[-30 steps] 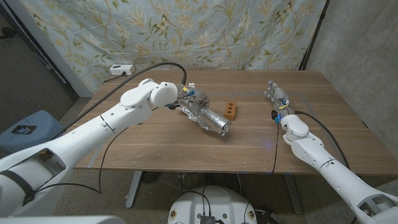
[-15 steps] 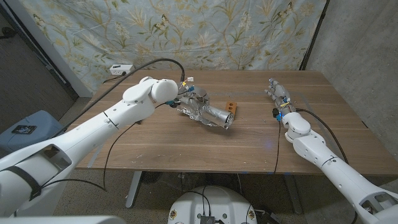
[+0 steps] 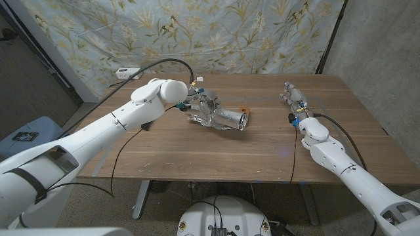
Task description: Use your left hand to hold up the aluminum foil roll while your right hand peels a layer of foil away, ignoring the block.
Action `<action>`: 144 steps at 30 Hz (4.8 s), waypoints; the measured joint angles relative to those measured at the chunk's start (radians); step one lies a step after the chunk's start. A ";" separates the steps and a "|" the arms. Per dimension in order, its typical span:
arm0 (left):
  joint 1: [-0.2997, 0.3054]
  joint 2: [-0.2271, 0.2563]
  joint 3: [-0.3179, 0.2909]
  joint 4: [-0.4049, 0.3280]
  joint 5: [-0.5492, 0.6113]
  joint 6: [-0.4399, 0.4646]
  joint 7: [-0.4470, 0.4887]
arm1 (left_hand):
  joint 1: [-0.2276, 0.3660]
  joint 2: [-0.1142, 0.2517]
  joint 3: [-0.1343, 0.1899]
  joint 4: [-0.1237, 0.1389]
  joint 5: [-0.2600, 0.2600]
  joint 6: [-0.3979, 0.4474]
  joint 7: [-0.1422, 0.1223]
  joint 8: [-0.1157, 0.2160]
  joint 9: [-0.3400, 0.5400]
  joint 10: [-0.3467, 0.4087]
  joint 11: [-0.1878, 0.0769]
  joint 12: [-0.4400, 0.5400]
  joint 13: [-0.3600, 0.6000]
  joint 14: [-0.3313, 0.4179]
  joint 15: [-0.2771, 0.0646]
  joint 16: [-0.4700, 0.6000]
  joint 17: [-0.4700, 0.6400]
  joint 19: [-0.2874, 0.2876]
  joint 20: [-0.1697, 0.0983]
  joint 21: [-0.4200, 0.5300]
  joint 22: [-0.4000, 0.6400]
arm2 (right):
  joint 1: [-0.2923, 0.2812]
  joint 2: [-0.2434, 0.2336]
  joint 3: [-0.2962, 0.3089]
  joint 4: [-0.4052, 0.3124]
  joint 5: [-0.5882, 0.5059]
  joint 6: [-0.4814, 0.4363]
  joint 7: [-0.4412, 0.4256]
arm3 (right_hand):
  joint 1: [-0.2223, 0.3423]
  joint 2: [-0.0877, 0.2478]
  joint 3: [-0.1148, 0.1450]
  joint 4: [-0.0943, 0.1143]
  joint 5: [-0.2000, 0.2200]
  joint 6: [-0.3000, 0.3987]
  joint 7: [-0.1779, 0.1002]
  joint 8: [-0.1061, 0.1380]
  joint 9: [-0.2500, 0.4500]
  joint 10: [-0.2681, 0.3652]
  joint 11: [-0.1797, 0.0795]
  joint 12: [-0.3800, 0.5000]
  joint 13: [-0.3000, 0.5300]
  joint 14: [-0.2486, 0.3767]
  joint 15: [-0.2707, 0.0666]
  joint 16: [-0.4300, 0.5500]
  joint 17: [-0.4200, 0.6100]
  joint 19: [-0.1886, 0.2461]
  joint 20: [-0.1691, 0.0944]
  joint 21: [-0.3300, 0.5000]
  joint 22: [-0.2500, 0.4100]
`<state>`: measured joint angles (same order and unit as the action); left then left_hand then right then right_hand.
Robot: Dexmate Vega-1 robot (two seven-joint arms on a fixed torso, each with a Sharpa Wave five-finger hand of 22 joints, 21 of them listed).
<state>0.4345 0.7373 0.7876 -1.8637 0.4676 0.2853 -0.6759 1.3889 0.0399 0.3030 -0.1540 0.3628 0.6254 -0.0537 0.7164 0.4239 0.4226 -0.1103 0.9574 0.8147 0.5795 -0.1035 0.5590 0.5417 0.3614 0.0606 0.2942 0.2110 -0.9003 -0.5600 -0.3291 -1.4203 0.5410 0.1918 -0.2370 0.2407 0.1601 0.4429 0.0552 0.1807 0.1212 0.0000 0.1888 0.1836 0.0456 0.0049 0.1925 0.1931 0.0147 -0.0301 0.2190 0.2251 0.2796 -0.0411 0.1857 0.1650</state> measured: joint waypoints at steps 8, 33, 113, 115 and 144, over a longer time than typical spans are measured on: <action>-0.046 -0.013 0.021 0.032 -0.053 0.020 -0.028 | 0.000 0.000 -0.003 0.002 0.004 0.004 0.000 0.000 -0.001 0.002 0.001 0.000 0.000 0.006 0.002 0.007 0.004 0.002 -0.002 0.006 0.001 | 0.002 -0.003 0.004 0.000 0.004 -0.001 0.003 | 0.000 0.000 0.000 0.000 0.000 0.000 0.000 0.000 0.000 0.000 0.000 0.000 0.000 0.000 0.000 0.000 0.000 0.000 0.000 0.000 0.000; -0.196 -0.068 0.080 0.173 -0.249 0.067 -0.131 | 0.000 0.000 -0.007 0.001 0.027 0.007 0.003 0.000 -0.003 0.008 0.008 0.000 0.000 0.016 0.012 0.015 0.006 0.014 0.011 0.020 0.005 | 0.025 -0.010 0.005 0.021 0.013 -0.003 0.029 | 0.000 0.000 0.000 0.000 0.000 0.000 0.000 0.000 0.000 0.000 0.000 0.000 0.000 0.000 0.000 0.000 0.000 0.000 0.000 0.000 0.000; -0.238 -0.203 -0.007 0.675 -0.878 -0.008 -0.189 | 0.000 0.000 -0.014 -0.005 0.101 0.030 0.023 0.000 -0.004 0.035 0.035 0.002 0.065 0.021 0.018 0.105 0.085 0.053 0.025 0.073 0.033 | 0.081 -0.039 -0.029 0.057 -0.011 -0.023 0.103 | 0.008 0.002 0.000 0.000 0.000 0.000 0.000 0.000 0.000 -0.005 -0.005 0.000 0.000 0.000 0.000 0.000 0.000 0.000 0.000 0.000 0.000; -0.232 -0.210 -0.014 0.691 -0.896 -0.012 -0.187 | 0.000 0.000 -0.013 -0.006 0.105 0.030 0.024 0.000 -0.004 0.035 0.035 0.002 0.083 0.021 0.018 0.108 0.084 0.055 0.027 0.073 0.033 | 0.081 -0.040 -0.030 0.057 -0.012 -0.023 0.103 | 0.008 0.002 0.000 0.000 0.000 0.000 0.000 0.000 0.000 -0.005 -0.005 0.000 0.000 0.000 0.000 0.000 0.000 0.000 0.000 0.000 0.000; -0.358 -0.347 0.014 0.973 -0.910 -0.033 -0.300 | 0.000 0.000 -0.009 -0.010 0.129 0.040 0.033 0.000 -0.004 0.035 0.035 0.002 0.116 0.035 0.032 0.118 0.091 0.068 0.040 0.102 0.043 | 0.089 -0.038 -0.039 0.057 -0.015 -0.034 0.110 | 0.008 0.002 0.000 0.000 0.000 0.000 0.000 0.000 0.000 -0.011 0.000 0.000 0.000 0.000 0.000 0.000 -0.002 0.000 0.000 0.000 0.000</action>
<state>0.0762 0.3903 0.8014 -0.8906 -0.4423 0.2522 -0.9761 1.3888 0.0398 0.2940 -0.1643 0.4915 0.6650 -0.0208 0.7164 0.4201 0.4580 -0.0752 0.9593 0.9312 0.6148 -0.0715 0.6768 0.6325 0.4290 0.1002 0.3959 0.2536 -0.8113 -0.5983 -0.3680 -1.3633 0.5263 0.1575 -0.1273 0.2491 0.1622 0.4429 0.0552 0.1807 0.1212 0.0000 0.1888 0.1836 0.0348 0.0051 0.1925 0.1931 0.0147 -0.0301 0.2190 0.2229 0.2796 -0.0411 0.1857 0.1650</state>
